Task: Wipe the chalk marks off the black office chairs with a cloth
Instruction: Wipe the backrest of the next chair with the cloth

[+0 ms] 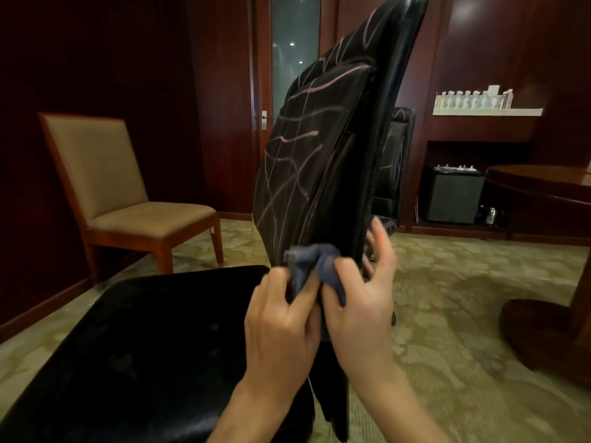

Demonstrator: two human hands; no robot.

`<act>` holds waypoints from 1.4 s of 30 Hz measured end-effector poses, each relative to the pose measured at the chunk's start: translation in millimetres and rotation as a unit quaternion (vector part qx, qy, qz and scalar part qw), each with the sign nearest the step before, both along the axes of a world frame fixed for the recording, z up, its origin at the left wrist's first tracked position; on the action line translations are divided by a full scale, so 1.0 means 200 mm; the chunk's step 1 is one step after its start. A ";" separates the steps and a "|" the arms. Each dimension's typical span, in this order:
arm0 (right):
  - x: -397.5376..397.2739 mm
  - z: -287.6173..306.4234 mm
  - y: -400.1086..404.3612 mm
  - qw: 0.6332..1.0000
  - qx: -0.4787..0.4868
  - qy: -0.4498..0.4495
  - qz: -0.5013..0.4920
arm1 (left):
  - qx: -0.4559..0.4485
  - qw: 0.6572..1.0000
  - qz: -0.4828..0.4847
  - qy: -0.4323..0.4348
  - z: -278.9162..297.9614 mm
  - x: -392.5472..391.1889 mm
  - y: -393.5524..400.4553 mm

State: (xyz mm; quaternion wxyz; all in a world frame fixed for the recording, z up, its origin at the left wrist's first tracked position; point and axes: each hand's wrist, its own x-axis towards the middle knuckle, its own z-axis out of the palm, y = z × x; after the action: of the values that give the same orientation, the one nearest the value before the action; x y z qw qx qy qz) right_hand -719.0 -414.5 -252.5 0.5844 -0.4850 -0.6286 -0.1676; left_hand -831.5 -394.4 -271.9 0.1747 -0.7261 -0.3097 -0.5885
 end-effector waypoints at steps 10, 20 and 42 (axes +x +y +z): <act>0.10 -0.23 -0.03 0.999 -0.013 0.027 0.041 | -0.052 0.998 0.003 0.018 -0.18 0.00 -0.05; 0.21 0.38 0.09 0.996 0.077 0.038 0.021 | -0.006 0.999 0.032 -0.007 0.46 0.21 0.05; 0.26 0.66 0.21 0.984 0.139 0.099 0.046 | 0.064 0.994 0.076 0.052 0.79 0.24 0.18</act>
State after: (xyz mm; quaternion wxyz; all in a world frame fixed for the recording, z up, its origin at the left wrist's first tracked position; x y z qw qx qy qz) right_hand -666.2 -371.6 -120.1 0.7124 -0.3838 -0.5598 -0.1780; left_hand -783.6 -359.1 -113.7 0.2811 -0.7172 -0.3161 -0.5538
